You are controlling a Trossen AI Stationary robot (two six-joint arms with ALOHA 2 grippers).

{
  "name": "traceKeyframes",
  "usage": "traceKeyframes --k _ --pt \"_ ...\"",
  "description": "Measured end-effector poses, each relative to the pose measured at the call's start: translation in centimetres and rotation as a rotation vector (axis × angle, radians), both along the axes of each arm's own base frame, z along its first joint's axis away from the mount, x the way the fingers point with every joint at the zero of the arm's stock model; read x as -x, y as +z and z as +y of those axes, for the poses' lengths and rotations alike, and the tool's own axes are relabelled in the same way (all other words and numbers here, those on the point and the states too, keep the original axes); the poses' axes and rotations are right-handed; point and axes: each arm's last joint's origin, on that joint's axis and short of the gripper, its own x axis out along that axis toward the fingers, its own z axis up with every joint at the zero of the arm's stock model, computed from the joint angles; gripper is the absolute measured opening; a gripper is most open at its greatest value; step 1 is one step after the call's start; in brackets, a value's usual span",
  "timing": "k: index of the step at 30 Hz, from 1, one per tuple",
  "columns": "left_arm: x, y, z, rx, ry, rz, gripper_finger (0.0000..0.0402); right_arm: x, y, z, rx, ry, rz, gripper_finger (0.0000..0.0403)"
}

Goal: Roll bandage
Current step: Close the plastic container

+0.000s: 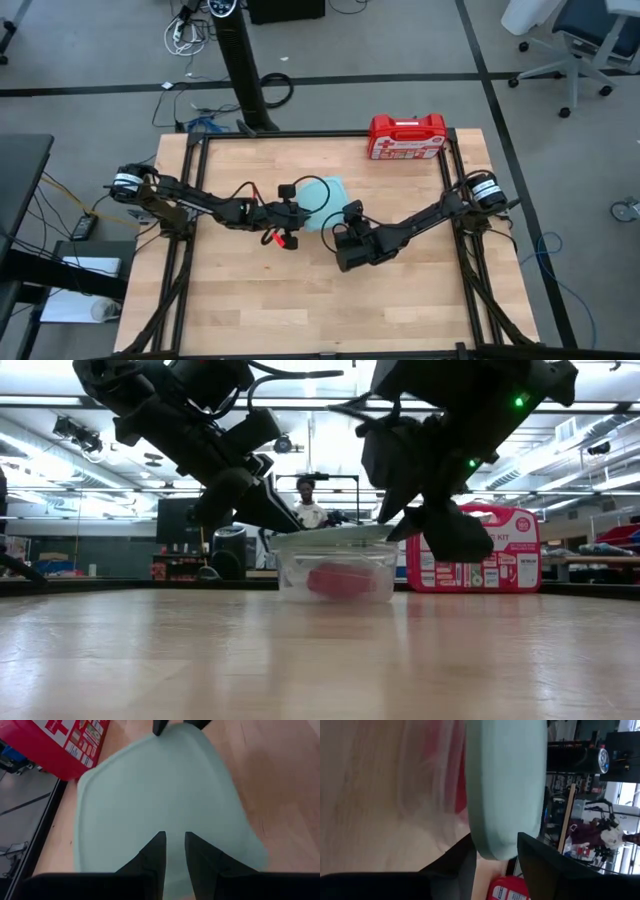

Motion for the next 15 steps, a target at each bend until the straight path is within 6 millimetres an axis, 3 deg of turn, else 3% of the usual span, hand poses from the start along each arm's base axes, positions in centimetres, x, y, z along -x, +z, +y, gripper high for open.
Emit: traceKeyframes --k 5,15 --pt "0.0 0.0 0.0 0.000 0.000 -0.001 0.0076 0.2 1.3 0.0 -0.067 0.015 -0.037 0.0140" --pt "0.0 0.0 0.0 0.000 0.001 -0.003 0.0076 0.2 1.4 0.0 -0.163 0.023 -0.032 0.0144"
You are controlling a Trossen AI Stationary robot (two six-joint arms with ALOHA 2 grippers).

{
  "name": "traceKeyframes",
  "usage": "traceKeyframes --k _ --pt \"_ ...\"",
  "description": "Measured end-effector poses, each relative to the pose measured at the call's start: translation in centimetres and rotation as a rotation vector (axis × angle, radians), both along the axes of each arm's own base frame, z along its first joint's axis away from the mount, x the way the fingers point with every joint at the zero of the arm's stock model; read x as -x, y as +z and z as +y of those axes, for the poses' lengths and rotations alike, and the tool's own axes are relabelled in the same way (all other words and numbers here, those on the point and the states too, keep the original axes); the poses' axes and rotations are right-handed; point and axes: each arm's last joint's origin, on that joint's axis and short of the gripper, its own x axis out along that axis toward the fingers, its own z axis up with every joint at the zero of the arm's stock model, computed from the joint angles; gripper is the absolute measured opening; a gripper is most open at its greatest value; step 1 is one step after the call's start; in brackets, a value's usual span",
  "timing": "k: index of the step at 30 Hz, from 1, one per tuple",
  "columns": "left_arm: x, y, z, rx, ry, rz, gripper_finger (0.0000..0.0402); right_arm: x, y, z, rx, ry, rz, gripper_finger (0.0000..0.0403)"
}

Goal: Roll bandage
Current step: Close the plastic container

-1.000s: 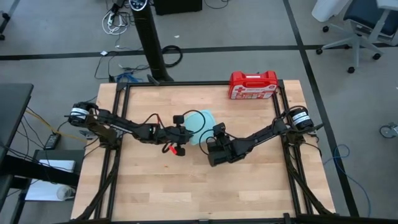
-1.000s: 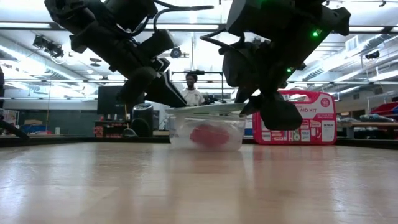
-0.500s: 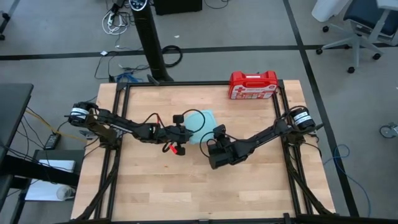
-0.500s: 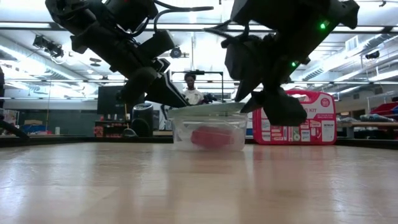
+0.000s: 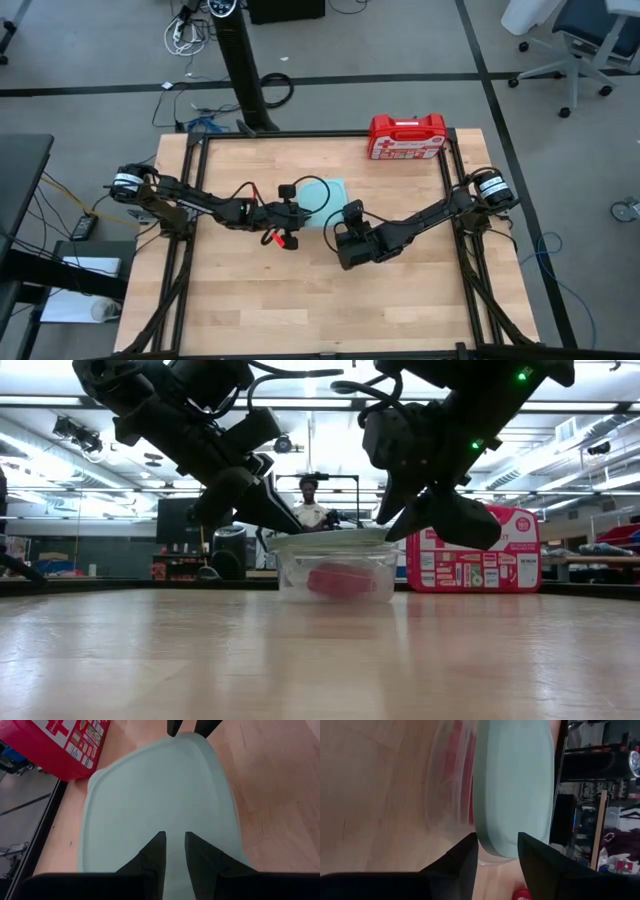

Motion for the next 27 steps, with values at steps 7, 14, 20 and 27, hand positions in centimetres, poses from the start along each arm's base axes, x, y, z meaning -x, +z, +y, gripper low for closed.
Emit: traceKeyframes --k 7,14,20,27 --pt "0.0 0.0 0.0 0.000 0.000 0.000 0.0076 0.1 0.1 0.1 -0.002 0.010 0.015 0.0144" --pt "0.0 0.0 0.0 0.000 0.001 0.000 0.0076 0.5 1.2 0.1 -0.021 0.023 0.000 0.0144" --pt "0.0 0.0 0.0 0.000 0.001 0.000 0.0076 0.6 1.4 0.2 -0.066 0.042 0.007 0.0147" --pt "0.0 0.0 0.0 0.000 0.002 0.000 0.0076 0.6 1.2 0.2 -0.121 0.037 0.019 0.0165"
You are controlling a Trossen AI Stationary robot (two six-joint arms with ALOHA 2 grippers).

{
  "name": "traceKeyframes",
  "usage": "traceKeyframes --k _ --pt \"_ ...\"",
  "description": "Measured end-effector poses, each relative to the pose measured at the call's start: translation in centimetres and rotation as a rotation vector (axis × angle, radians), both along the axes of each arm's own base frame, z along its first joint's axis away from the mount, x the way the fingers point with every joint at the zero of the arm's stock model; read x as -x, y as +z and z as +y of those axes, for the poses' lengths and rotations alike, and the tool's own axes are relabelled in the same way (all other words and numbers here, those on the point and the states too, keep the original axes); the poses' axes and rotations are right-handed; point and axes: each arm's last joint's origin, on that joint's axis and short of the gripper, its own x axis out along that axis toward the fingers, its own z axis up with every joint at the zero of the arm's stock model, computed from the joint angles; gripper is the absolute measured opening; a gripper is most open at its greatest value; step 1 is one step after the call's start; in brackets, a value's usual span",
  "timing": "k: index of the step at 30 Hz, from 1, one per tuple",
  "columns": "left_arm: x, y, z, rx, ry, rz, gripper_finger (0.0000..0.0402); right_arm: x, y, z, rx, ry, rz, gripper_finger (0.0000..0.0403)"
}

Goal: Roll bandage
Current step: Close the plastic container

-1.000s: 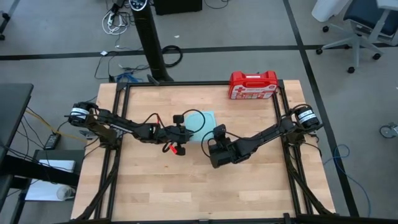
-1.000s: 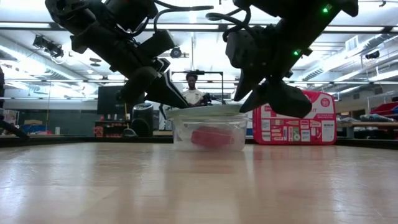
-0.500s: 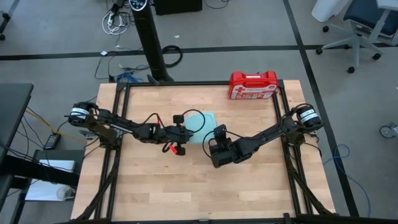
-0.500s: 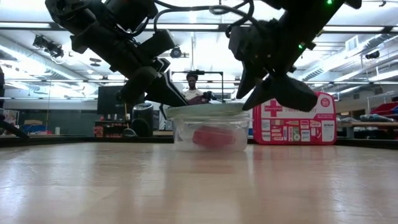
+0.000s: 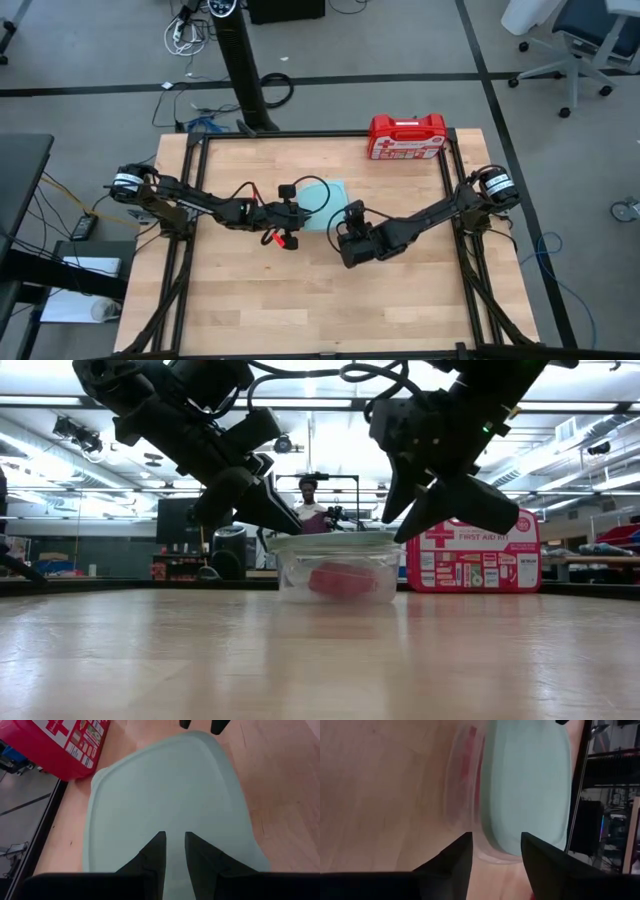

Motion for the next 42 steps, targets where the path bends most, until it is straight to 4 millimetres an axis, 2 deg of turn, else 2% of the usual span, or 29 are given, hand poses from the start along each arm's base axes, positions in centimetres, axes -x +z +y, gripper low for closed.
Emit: traceKeyframes --k 7,14,22,29,34,42 --pt "0.0 0.0 0.0 0.000 0.000 0.000 0.0076 0.0 0.0 0.0 0.014 -0.007 -0.007 0.0184" --pt "0.0 0.0 0.0 -0.001 -0.001 0.000 0.0076 0.8 -0.1 0.7 0.040 -0.040 -0.005 0.0183" --pt "0.3 2.1 0.0 -0.021 -0.005 -0.042 0.0076 1.9 -0.3 0.9 -0.005 -0.170 -0.032 0.0180" --pt "2.0 2.6 0.5 -0.086 0.069 0.089 0.0076 2.6 -0.7 -1.0 -0.077 -0.350 0.000 0.0174" --pt "2.4 2.4 1.1 -0.117 0.116 0.134 0.0076 2.8 -1.2 -2.5 -0.102 -0.457 -0.011 0.0173" --pt "2.6 1.8 3.7 -0.077 0.172 0.192 0.0076 2.2 -1.3 -4.8 -0.128 -0.526 -0.014 0.0172"
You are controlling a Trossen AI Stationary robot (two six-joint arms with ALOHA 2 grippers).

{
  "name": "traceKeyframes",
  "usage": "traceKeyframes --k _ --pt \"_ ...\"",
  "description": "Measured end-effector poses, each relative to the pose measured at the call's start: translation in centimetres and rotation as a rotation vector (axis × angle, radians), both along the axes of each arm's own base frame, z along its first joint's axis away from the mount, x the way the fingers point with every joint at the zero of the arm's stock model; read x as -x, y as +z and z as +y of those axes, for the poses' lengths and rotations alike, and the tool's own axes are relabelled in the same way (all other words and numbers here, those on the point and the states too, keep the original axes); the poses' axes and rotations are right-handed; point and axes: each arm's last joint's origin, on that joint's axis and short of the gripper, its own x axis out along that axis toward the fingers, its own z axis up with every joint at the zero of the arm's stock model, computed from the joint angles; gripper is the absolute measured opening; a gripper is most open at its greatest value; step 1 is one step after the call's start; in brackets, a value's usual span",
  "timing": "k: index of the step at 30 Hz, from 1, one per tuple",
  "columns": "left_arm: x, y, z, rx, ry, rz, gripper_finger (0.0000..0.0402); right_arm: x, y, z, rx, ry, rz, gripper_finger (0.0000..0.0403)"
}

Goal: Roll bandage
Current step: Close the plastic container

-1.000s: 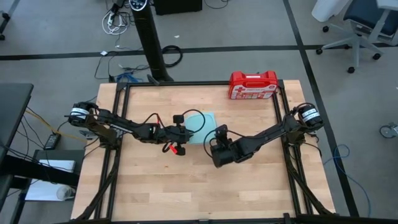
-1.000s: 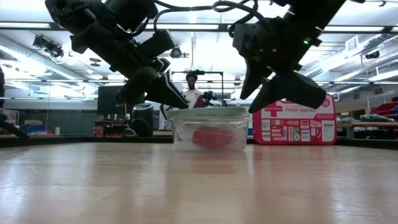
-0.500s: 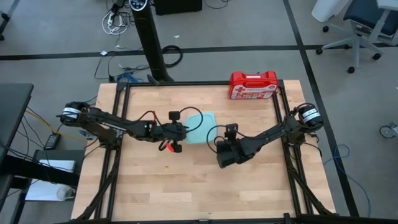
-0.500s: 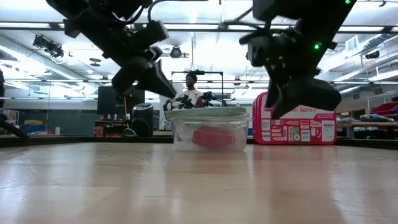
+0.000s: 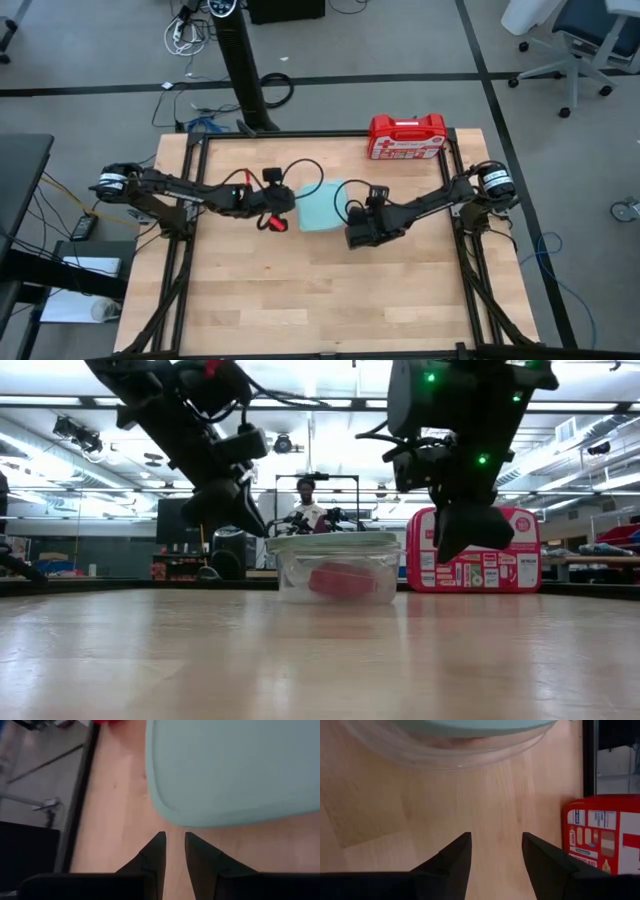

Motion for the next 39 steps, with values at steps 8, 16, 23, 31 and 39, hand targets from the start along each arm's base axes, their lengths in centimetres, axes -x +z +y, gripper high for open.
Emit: traceKeyframes --k 8,16,23,31,39 --pt "-0.3 -1.0 1.5 0.083 -0.016 0.023 0.0076 -0.3 0.0 -0.3 -0.010 0.006 -0.006 0.0169" --pt "-1.0 -2.7 2.3 0.096 -0.006 0.046 0.0076 -0.4 0.0 -0.8 -0.013 -0.012 -0.021 0.0167" --pt "-1.4 -2.5 2.3 0.092 -0.009 0.010 0.0076 -0.5 -0.1 -1.3 -0.057 -0.067 -0.043 0.0166" --pt "-1.4 -2.6 2.3 0.097 -0.013 0.013 0.0076 -0.1 -1.6 -1.6 -0.159 -0.094 -0.071 0.0166" --pt "-1.4 -2.5 2.3 0.096 -0.014 0.002 0.0076 -0.3 -2.5 -1.4 -0.213 -0.074 -0.133 0.0165"
